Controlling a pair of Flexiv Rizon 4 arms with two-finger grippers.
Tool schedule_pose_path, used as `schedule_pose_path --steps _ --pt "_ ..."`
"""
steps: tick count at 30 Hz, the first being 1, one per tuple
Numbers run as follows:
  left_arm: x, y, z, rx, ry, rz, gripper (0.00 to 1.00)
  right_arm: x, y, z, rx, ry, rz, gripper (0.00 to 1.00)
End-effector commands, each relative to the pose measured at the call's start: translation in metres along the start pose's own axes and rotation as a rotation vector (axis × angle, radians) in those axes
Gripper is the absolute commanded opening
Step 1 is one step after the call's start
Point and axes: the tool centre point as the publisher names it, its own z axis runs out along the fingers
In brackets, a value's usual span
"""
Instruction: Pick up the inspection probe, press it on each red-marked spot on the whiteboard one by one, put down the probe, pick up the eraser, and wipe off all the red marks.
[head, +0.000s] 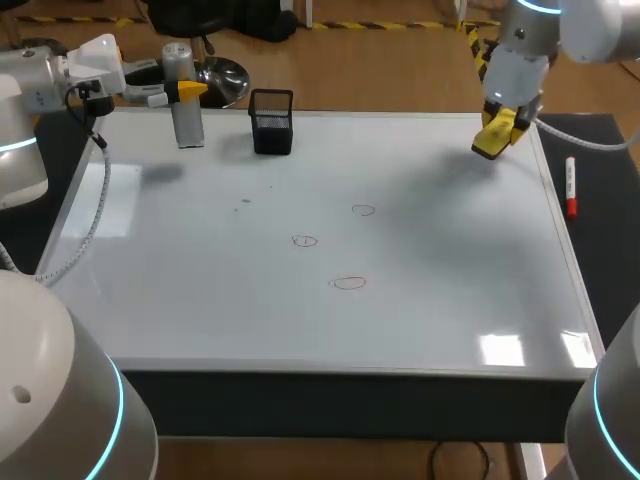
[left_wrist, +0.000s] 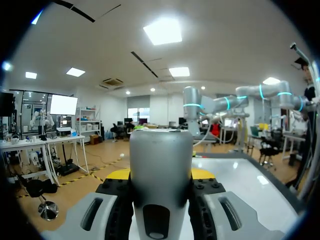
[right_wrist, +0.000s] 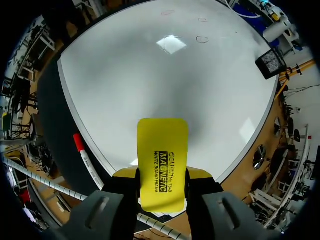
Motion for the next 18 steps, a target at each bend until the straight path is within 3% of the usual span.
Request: schedule_pose_path --steps 1,8,18 --pt "0.009 -0.009 0.01 -0.007 0.023 0.034 0.0 0.0 0.0 -0.001 0.002 0.002 -0.002 0.0" --pt "0.046 -0.02 0.034 0.05 0.109 0.053 0.0 0.0 0.0 -0.001 0.002 0.002 -0.002 0.0" --pt "0.12 -0.028 0.064 0.082 0.226 0.042 0.0 0.0 0.0 -0.001 0.002 0.002 -0.002 0.0"
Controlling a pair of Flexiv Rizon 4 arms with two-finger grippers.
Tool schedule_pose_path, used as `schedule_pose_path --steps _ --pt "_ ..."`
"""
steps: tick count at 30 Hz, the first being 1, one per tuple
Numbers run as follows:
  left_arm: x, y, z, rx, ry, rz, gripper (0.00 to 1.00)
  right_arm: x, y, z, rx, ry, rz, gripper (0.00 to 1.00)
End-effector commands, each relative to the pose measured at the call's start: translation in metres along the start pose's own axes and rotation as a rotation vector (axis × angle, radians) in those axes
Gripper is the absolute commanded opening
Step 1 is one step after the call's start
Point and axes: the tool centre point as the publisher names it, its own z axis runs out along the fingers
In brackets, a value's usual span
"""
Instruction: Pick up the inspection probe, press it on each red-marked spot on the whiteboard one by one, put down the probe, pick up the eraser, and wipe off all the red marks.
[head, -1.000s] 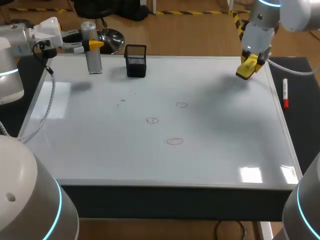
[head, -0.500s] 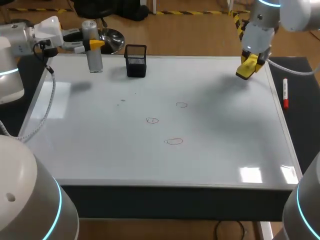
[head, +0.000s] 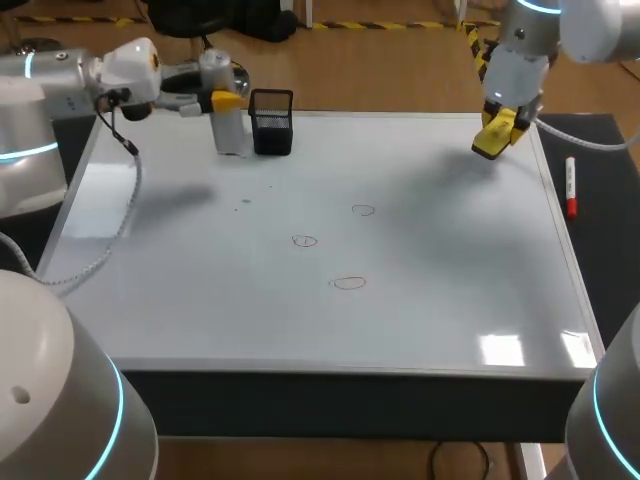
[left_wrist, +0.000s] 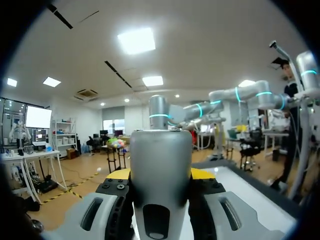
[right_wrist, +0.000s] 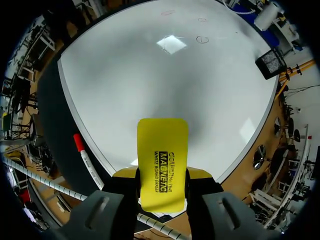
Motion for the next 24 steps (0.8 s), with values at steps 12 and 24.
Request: schedule_pose_path --steps 12,24 --pt "0.091 0.017 0.055 0.015 0.12 -0.065 0.0 0.0 0.0 -0.001 0.001 0.003 -0.001 0.0" --pt "0.118 0.054 0.078 0.039 0.186 -0.112 0.0 0.0 0.0 -0.001 0.001 0.003 -0.001 0.0"
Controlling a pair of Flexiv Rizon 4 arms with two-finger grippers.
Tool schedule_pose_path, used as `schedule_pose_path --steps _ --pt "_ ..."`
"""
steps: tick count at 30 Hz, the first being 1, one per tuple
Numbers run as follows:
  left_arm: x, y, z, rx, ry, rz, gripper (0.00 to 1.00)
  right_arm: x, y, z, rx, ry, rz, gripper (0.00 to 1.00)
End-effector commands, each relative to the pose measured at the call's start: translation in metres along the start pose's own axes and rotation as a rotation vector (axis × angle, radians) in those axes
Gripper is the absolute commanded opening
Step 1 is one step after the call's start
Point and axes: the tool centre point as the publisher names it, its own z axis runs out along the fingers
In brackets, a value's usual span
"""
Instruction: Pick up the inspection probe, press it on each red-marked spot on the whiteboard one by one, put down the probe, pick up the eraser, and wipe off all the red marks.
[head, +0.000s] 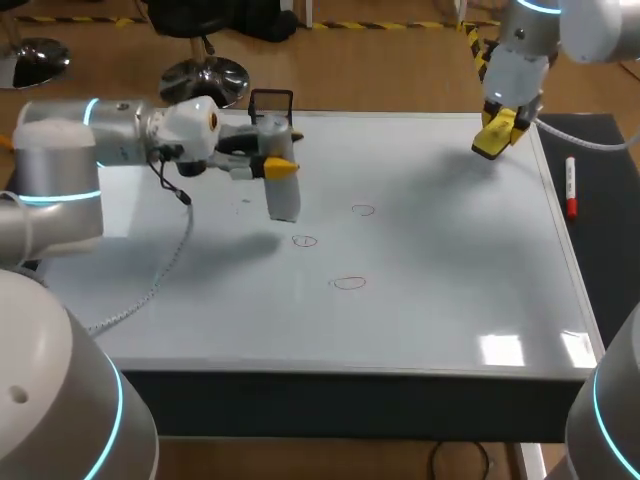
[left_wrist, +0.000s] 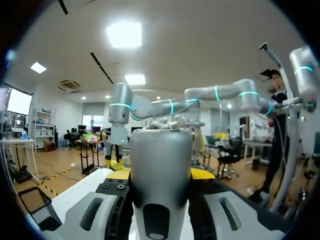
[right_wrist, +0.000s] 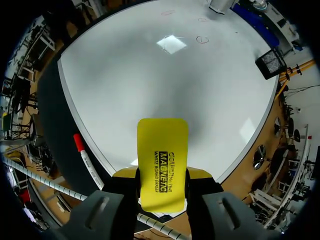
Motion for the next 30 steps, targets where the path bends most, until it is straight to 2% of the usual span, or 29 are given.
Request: schedule_pose_path --steps 1,12,30 --pt "-0.002 0.015 0.005 0.017 0.016 -0.01 0.0 0.0 -0.001 -0.001 0.001 0.003 -0.001 0.0" --pt "0.0 0.04 0.012 0.027 0.032 -0.014 0.0 0.0 -0.001 -0.001 0.001 0.003 -0.001 0.0" --pt "0.003 0.048 0.019 0.031 0.05 -0.03 0.0 0.0 -0.001 -0.001 0.001 0.003 -0.001 0.0"
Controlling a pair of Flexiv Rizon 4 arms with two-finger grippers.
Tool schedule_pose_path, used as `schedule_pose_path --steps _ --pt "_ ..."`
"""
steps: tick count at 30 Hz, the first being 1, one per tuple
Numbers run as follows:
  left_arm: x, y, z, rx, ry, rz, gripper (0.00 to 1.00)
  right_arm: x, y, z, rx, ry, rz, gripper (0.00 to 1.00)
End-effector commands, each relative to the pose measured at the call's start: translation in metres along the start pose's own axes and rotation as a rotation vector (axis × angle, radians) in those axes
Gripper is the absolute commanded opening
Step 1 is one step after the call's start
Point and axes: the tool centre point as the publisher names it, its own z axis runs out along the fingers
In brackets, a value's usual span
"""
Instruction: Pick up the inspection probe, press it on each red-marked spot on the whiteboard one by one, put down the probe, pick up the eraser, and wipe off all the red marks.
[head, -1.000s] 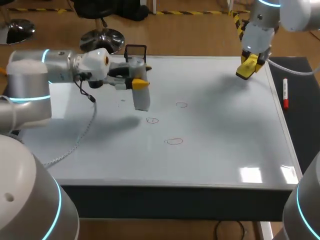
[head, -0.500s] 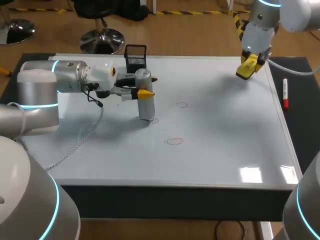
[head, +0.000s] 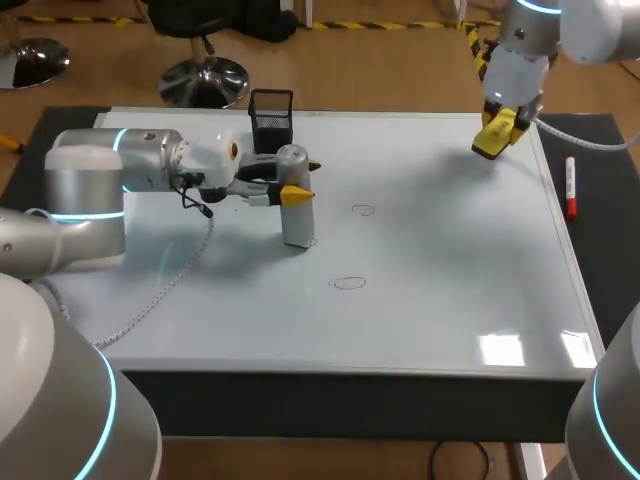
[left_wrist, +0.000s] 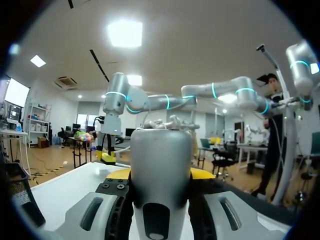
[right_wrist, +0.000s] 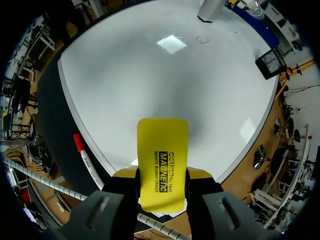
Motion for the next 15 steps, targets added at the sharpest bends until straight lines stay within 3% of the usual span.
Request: schedule_pose_path --steps 1,15 --pt "-0.0006 0.0019 0.0011 0.0 0.001 0.0 0.0 0.0001 -0.0005 -0.0009 0.001 0.003 -0.001 0.0" --pt "0.0008 0.0048 0.0041 -0.009 0.001 -0.008 0.0 0.0001 -0.0005 -0.0009 0.001 0.003 -0.001 0.0"
